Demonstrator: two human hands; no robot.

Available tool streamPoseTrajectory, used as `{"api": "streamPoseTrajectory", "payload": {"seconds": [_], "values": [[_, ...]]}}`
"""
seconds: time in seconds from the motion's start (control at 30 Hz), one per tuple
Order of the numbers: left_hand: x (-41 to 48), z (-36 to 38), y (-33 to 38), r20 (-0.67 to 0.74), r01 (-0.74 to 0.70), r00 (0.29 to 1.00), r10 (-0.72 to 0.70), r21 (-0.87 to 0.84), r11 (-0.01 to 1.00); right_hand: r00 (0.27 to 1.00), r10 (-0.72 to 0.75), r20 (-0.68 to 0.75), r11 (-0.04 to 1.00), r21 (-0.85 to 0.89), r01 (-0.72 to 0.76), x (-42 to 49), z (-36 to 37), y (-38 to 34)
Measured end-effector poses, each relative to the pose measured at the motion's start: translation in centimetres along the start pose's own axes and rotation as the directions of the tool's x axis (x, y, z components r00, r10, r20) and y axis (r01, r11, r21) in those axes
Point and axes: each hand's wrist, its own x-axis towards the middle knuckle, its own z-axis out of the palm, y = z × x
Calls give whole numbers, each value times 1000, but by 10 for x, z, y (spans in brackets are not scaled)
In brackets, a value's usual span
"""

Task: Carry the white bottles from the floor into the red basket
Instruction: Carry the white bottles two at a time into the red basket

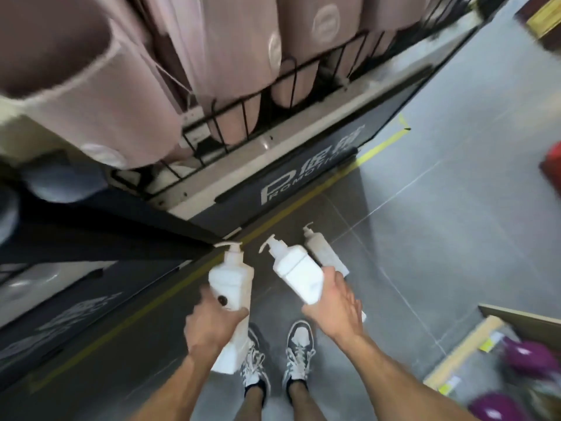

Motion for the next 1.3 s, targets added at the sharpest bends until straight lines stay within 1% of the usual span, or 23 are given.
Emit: {"api": "streamPoseTrajectory", "payload": {"seconds": [0.17, 0.3, 0.4, 0.6, 0.8, 0.87, 0.97, 1.13, 1.3], "values": [[-102, -81, 19, -17, -114, 993, 115, 55, 992, 1000, -26, 10, 999, -36, 26, -89, -88, -27], [-169, -133, 23, -22, -180, 983, 182, 94, 979, 999, -41, 12, 999, -1, 41, -158, -136, -51], [-208, -169, 12, -33, -231, 971, 236, 114, 966, 999, -43, -6, 998, 39, 44, -209, -159, -70], [-260, -217, -24, -80, -248, 963, 256, 106, 963, 998, -30, -54, 997, 76, 34, -285, -169, -94], [-282, -246, -78, -169, -167, 971, 171, 36, 985, 996, -53, -75, 991, 122, 62, -316, -160, -107], [-289, -252, -92, -197, -145, 969, 146, 21, 989, 993, -97, -60, 986, 131, 104, -316, -161, -111], [-302, -261, -113, -229, -94, 969, 88, -16, 995, 978, -206, -29, 977, 51, 207, -310, -170, -119], [-330, -274, -135, -275, 8, 961, -35, -98, 995, 919, -395, 20, 917, -48, 395, -306, -185, -143], [-372, -275, -141, -356, 76, 921, -160, -237, 969, 813, -577, 80, 802, -131, 582, -313, -203, -158]]}}
